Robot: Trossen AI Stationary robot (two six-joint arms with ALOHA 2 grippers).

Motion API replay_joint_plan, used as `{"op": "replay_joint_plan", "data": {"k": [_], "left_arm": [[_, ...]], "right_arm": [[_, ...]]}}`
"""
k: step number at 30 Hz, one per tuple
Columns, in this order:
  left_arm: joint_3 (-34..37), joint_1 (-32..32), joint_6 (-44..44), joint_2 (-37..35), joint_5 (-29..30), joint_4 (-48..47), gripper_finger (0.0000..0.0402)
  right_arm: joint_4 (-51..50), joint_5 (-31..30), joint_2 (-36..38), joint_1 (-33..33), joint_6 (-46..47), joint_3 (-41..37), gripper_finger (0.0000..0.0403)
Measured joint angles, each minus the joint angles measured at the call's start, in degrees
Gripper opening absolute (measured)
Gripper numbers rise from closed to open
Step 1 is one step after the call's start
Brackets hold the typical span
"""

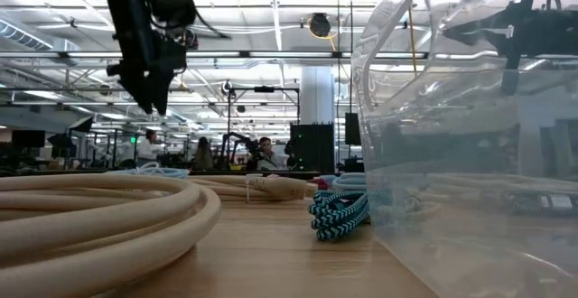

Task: Pick & Place USB Port
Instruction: Put the left blue HDMI cable into the blue bin

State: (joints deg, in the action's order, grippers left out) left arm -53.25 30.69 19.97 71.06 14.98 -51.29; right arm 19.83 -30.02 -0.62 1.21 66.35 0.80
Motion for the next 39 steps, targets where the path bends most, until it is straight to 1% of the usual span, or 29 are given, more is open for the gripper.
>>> {"op": "replay_joint_plan", "data": {"k": [4, 7, 11, 15, 18, 25, 30, 34, 36, 39], "left_arm": [[0.1, 6.2, -3.2, 4.6, -3.7, 0.2, 0.0225], [0.2, 9.7, -6.3, 8.0, -6.1, -0.2, 0.0225], [0.3, 12.1, -11.8, 11.4, -6.1, -0.7, 0.0225], [0.3, 13.9, -15.5, 14.1, -7.5, -0.4, 0.0225], [0.3, 14.8, -16.8, 16.2, -8.9, 0.8, 0.0225], [1.2, 15.0, -18.4, 19.9, -9.6, 5.5, 0.0225], [5.0, 16.0, -18.5, 21.4, -9.0, 8.5, 0.0225], [8.2, 16.8, -18.8, 20.9, -9.7, 11.7, 0.0224], [8.4, 16.1, -19.4, 20.1, -9.0, 12.0, 0.0214], [8.6, 15.5, -18.8, 18.9, -9.2, 12.4, 0.0169]], "right_arm": [[0.0, 0.0, 0.0, 0.0, 0.0, 0.0, 0.0], [0.0, 0.0, 0.0, 0.0, -0.1, 0.0, 0.0], [0.0, 0.0, 0.0, 0.0, -1.0, 0.0, 0.0], [0.0, 0.0, 0.0, 0.0, -1.1, 0.0, 0.0], [0.0, -0.1, 0.0, 0.0, -1.1, 0.0, 0.0], [0.0, -0.2, 0.0, 0.0, -1.1, 0.0, 0.0], [0.0, -0.2, 0.0, 0.0, -1.0, 0.0, 0.0], [0.0, -0.2, 0.0, 0.0, -1.1, 0.0, 0.0], [0.0, -0.3, 0.0, 0.0, -1.1, 0.0, 0.0], [0.0, -0.8, 0.0, 0.0, -1.4, 0.0, 0.0]]}}
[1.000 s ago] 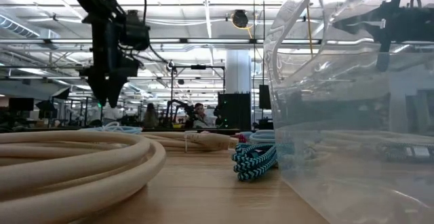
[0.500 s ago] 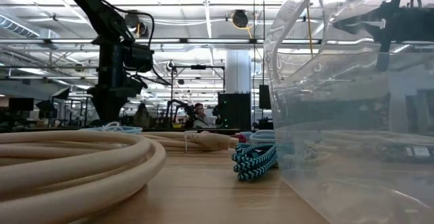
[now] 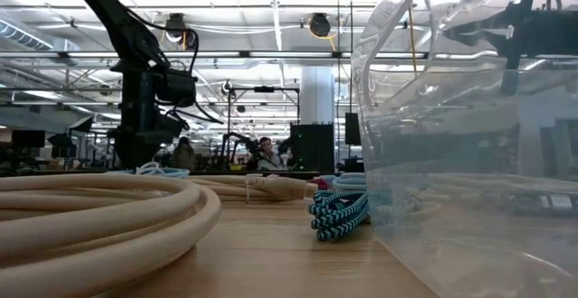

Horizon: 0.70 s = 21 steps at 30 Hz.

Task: Pick & Place USB Port
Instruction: Put the left blue HDMI cable into the blue bin

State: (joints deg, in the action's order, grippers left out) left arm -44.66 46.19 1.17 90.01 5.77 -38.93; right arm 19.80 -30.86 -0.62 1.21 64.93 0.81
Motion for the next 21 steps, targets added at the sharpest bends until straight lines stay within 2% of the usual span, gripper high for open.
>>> {"op": "replay_joint_plan", "data": {"k": [5, 6, 13, 16, 21], "left_arm": [[0.1, -0.2, 1.9, -0.7, -1.7, -0.2, 0.0049], [0.1, -0.3, 2.6, -0.8, -2.2, -0.3, 0.0043], [0.2, -3.2, 8.5, -6.7, -2.7, -2.4, 0.0043], [0.0, -5.0, 12.2, -12.8, -3.7, -3.3, 0.0043], [-2.2, -9.2, 22.2, -24.8, -11.0, -0.1, 0.0043]], "right_arm": [[-0.2, -1.0, 0.0, 0.0, -0.1, 0.0, 0.0], [-0.2, -0.9, 0.0, 0.0, -0.1, 0.0, 0.0], [-1.9, -0.3, 0.0, 0.0, 0.5, 0.0, 0.0], [-2.4, 1.7, -0.2, 0.0, 1.2, 0.0, 0.0005], [-2.5, 4.9, -2.4, 0.0, 5.1, 0.0, 0.0035]]}}
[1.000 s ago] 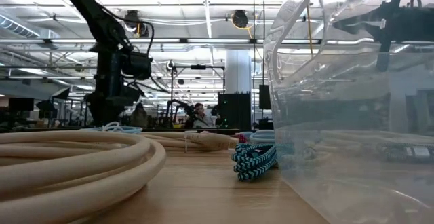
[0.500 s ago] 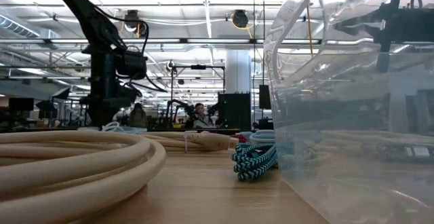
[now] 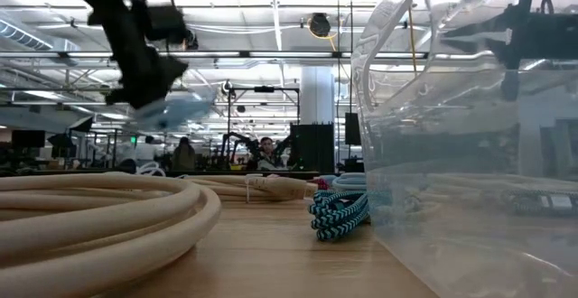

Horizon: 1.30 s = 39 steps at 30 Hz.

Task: Pick & Place USB Port
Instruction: Put the left blue HDMI cable into the blue bin

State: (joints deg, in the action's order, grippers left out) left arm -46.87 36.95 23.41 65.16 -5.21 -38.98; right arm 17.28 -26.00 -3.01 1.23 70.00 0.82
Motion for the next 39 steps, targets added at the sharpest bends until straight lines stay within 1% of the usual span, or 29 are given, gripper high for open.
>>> {"op": "replay_joint_plan", "data": {"k": [3, 5, 7, 9, 12, 14, 16, 18, 20, 24, 28, 31, 34, 39], "left_arm": [[-1.8, -3.6, 7.2, -5.5, -1.2, 5.5, 0.0043], [-3.0, -6.3, 11.2, -7.9, -1.0, 10.5, 0.0043], [-4.5, -8.7, 15.0, -8.9, 0.0, 15.9, 0.0043], [-6.3, -11.0, 17.0, -8.2, 1.0, 19.4, 0.0043], [-10.5, -14.4, 17.6, -4.1, 2.7, 23.0, 0.0043], [-14.4, -16.4, 16.2, -0.1, 3.8, 22.1, 0.0043], [-18.7, -17.4, 14.3, 4.6, 3.8, 19.2, 0.0043], [-23.4, -17.9, 12.8, 9.8, 3.4, 15.2, 0.0043], [-28.6, -18.0, 11.1, 15.2, 1.5, 10.0, 0.0043], [-37.6, -18.2, 7.8, 24.5, -1.7, 1.5, 0.0043], [-45.7, -18.9, 4.6, 30.8, -1.9, -4.7, 0.0043], [-50.6, -20.1, 2.6, 33.4, -1.7, -8.0, 0.0043], [-53.9, -21.4, 1.5, 34.5, 0.2, -10.7, 0.0043], [-54.2, -23.0, 0.6, 35.2, 3.1, -13.6, 0.0043]], "right_arm": [[0.9, 0.6, -2.6, 0.0, 1.9, 0.0, 0.0069], [2.9, 0.4, -4.9, 0.0, 2.3, 0.2, 0.0098], [4.2, -0.9, -7.8, 0.0, 2.0, 0.7, 0.0132], [6.3, -2.6, -11.1, 0.0, 1.7, 1.8, 0.0168], [9.9, -5.7, -17.0, 0.0, 1.8, 3.7, 0.0222], [12.3, -7.0, -21.3, -0.1, 3.3, 5.2, 0.0254], [17.1, -6.8, -25.4, -0.1, 5.4, 7.0, 0.0283], [20.2, -3.9, -29.5, -0.1, 6.5, 8.7, 0.0305], [21.5, -0.4, -33.7, 0.1, 8.6, 11.5, 0.0324], [21.5, 3.7, -41.3, 1.9, 6.1, 19.3, 0.0348], [18.4, 3.8, -48.9, 3.9, 1.7, 26.5, 0.0354], [15.9, 3.8, -53.7, 4.6, 1.4, 29.7, 0.0354], [16.7, 3.7, -58.2, 4.9, 2.7, 30.4, 0.0354], [24.6, 3.7, -64.0, 4.9, 4.3, 30.4, 0.0354]]}}
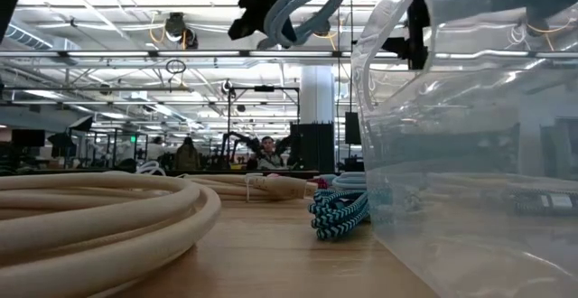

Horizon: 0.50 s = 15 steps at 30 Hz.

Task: Pick & Place USB Port
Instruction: Put the left blue HDMI cable into the blue bin

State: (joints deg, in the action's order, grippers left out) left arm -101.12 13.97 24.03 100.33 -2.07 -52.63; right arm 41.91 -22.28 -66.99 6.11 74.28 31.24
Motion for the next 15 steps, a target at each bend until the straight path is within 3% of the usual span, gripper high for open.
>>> {"op": "replay_joint_plan", "data": {"k": [6, 15], "left_arm": [[0.0, -1.1, -1.7, -0.1, 3.3, -2.5, 0.0043], [0.0, -1.1, -2.6, -0.1, 4.1, -2.1, 0.0043]], "right_arm": [[8.3, 0.0, -3.1, 0.0, -0.8, 0.1, 0.0354], [9.7, -0.1, -3.2, 0.0, -1.4, 0.1, 0.0354]]}}
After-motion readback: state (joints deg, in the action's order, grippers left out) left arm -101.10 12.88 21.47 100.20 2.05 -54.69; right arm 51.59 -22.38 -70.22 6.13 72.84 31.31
